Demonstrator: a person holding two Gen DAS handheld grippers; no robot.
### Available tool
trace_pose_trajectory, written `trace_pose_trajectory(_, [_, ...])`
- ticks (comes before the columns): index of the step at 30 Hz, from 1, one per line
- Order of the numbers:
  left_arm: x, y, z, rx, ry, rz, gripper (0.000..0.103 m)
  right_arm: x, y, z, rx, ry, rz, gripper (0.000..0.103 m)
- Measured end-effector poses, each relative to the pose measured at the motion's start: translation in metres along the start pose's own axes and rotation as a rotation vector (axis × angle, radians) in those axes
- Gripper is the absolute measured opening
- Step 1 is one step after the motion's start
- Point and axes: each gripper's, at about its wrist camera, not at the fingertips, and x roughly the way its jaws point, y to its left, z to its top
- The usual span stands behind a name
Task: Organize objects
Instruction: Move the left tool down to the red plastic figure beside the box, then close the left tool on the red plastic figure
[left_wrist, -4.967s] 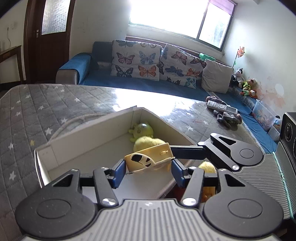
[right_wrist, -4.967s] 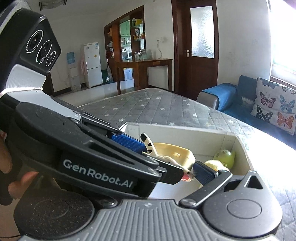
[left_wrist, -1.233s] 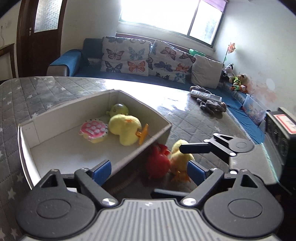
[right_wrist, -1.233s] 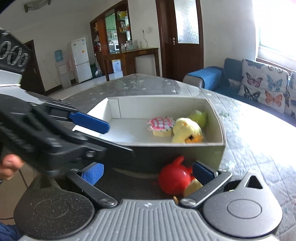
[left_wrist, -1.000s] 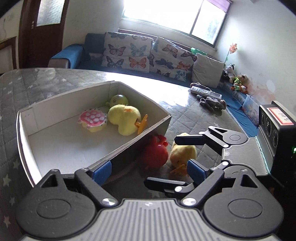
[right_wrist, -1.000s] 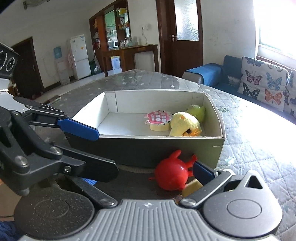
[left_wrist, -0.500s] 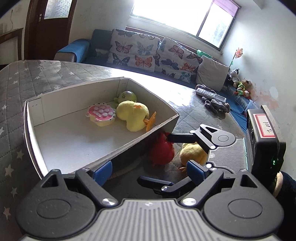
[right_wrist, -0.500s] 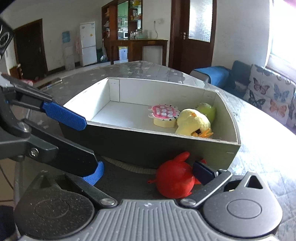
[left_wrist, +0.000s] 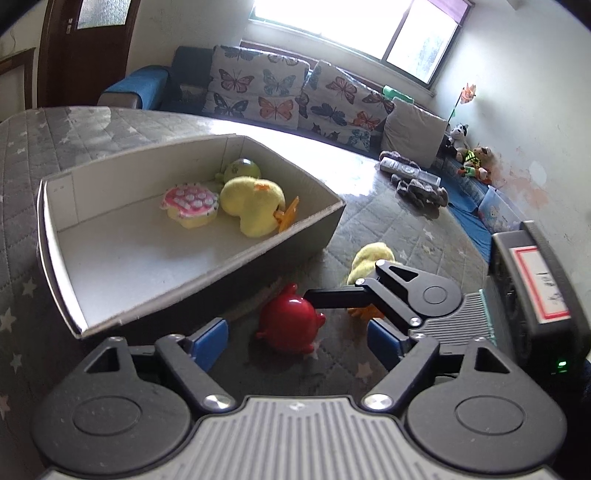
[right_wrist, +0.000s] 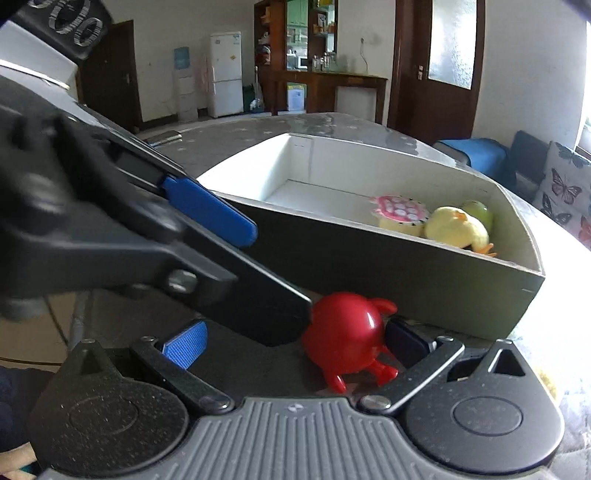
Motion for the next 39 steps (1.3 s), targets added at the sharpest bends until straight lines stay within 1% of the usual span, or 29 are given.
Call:
trace_pose_trajectory(5, [0.004,0.004,-0.007,-0.013,0.022,-0.005,0.103,-0.007,0.012,-0.003,0.021,-0.018,0.046,0.103])
trace_pose_trajectory(12, [0.01,0.011,-0.018,-0.025,0.056,-0.015,0.103,-0.013,0.028,-0.008,0.035,-0.038,0.072,0.103])
trace_pose_trajectory(21, [0.01,0.021,-0.019,-0.052,0.053,-0.013,0.103,-0.014,0.031,-0.007,0.093,-0.057,0.067,0.103])
trace_pose_trajectory(25, [0.013,0.025,-0.021,-0.074,0.067,-0.015,0.103,-0.015,0.035,-0.008,0.094,-0.05,0.069,0.103])
trace_pose_trajectory(29, [0.015,0.026,-0.022,-0.084,0.074,-0.034,0.103,-0.016,0.039,-0.009,0.083,-0.046,0.077,0.103])
trace_pose_trajectory(35, [0.017,0.029,-0.022,-0.095,0.073,-0.032,0.103,-0.016,0.041,-0.009,0.089,-0.045,0.091,0.103])
trace_pose_trajectory(39, [0.018,0.033,-0.022,-0.108,0.078,-0.04,0.103,-0.015,0.037,-0.01,0.111,-0.049,0.081,0.103])
